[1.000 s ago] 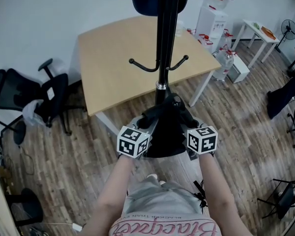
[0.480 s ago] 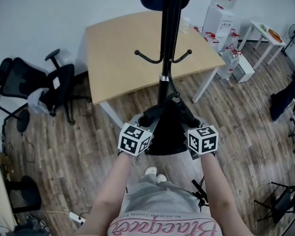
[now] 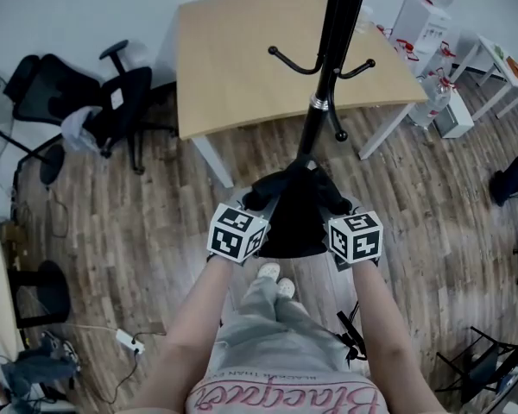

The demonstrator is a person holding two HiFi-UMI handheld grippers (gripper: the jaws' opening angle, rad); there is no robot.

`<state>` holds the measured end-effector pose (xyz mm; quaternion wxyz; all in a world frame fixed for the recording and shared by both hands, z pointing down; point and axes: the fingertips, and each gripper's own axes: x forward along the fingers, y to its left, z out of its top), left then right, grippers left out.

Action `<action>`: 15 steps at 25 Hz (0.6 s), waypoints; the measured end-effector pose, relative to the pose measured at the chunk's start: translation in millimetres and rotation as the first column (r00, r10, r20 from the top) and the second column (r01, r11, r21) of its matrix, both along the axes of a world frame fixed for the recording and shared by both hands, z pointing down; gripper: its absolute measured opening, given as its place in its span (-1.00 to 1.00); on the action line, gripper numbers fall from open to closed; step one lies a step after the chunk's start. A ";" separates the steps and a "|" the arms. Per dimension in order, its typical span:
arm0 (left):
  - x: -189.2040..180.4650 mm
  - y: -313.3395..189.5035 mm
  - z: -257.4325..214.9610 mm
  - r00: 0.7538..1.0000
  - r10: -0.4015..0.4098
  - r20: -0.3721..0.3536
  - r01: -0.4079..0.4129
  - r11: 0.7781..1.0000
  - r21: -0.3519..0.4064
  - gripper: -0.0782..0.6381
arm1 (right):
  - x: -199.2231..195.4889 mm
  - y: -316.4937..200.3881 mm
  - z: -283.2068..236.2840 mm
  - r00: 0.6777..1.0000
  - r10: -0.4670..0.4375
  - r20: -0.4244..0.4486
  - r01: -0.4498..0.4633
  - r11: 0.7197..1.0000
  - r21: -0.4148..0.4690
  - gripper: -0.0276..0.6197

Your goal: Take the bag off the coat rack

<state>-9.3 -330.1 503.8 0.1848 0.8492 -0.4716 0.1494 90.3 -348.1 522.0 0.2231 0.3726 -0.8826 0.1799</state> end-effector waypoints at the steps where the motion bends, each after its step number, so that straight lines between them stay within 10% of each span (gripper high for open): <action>1: -3.9 2.9 3.3 1.000 -0.016 -0.001 0.016 1.000 -0.007 -0.60 | -4.0 2.2 3.4 1.000 -0.010 -0.002 0.010 1.000 -0.005 -0.64; 15: -81.1 22.3 24.6 0.983 -0.183 -0.015 0.182 0.982 -0.059 -0.60 | -81.7 12.2 23.7 0.995 -0.086 -0.046 0.085 0.996 -0.021 -0.65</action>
